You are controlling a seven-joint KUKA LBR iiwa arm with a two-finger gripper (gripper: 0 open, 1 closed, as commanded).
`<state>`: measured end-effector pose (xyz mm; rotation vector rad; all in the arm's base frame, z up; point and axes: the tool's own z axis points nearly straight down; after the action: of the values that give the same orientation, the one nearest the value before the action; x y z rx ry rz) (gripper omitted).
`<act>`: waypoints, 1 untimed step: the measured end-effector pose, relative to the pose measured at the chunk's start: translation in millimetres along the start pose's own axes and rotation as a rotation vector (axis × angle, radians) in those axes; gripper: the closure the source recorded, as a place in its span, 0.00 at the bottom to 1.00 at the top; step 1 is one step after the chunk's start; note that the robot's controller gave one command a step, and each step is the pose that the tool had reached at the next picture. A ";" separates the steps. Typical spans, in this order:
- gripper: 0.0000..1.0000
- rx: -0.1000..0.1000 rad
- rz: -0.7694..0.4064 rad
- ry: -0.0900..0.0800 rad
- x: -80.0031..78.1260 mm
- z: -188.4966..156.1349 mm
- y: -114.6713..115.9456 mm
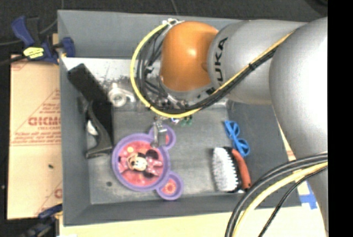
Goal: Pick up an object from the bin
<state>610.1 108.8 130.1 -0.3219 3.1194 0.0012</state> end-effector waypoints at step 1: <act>0.00 0.001 -0.039 -0.001 1.7 6.5 1.0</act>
Offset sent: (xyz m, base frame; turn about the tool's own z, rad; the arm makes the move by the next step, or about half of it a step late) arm -0.0109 -0.0069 -0.0601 -0.1114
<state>608.3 109.5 123.6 -0.3827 3.1111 0.0002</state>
